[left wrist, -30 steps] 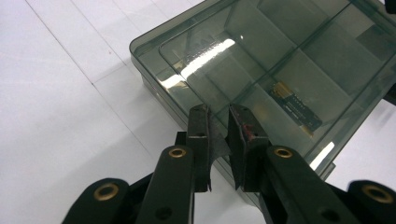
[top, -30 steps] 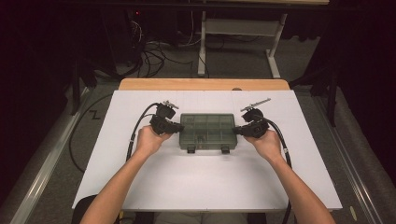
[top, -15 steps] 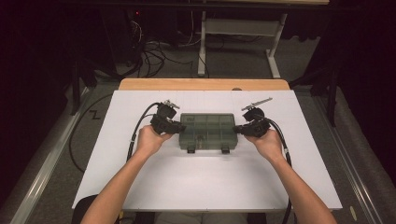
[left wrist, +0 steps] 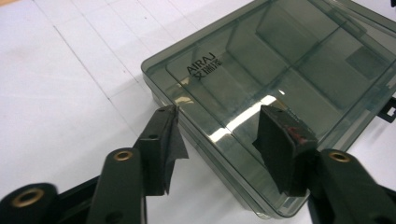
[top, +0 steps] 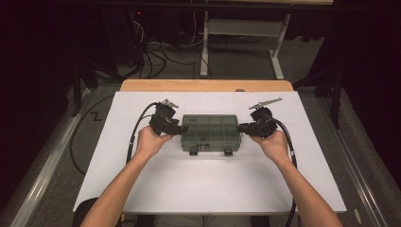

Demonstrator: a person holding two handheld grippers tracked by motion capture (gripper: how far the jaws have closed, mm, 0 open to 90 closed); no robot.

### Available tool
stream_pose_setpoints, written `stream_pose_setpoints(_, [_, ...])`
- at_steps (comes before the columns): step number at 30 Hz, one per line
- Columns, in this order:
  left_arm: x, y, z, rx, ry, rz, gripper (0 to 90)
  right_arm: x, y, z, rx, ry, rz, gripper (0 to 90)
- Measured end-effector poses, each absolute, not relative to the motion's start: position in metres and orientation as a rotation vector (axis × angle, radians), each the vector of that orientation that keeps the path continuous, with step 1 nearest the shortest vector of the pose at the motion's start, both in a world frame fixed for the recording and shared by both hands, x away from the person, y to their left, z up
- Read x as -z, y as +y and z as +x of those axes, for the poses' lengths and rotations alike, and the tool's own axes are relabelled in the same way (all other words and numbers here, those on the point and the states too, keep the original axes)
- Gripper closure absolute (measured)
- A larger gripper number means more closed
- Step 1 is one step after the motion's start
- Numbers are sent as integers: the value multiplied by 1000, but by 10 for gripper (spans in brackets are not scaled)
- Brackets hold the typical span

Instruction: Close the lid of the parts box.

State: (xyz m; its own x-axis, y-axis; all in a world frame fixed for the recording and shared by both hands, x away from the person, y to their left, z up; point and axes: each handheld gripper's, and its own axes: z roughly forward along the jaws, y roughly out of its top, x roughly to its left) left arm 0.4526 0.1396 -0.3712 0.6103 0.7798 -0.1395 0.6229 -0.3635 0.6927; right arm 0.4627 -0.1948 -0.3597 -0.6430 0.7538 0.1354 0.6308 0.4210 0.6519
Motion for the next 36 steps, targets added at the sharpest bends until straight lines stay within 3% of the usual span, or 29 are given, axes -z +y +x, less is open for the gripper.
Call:
stream_pose_setpoints(17, [368,147,445,-317,1094,2058,381,350,-207,455,-1097,2423,1222,707])
stream_pose_setpoints(36, [370,164,433,-333,1091,2006,374,352,-224,444,-1144,2370,1204,654])
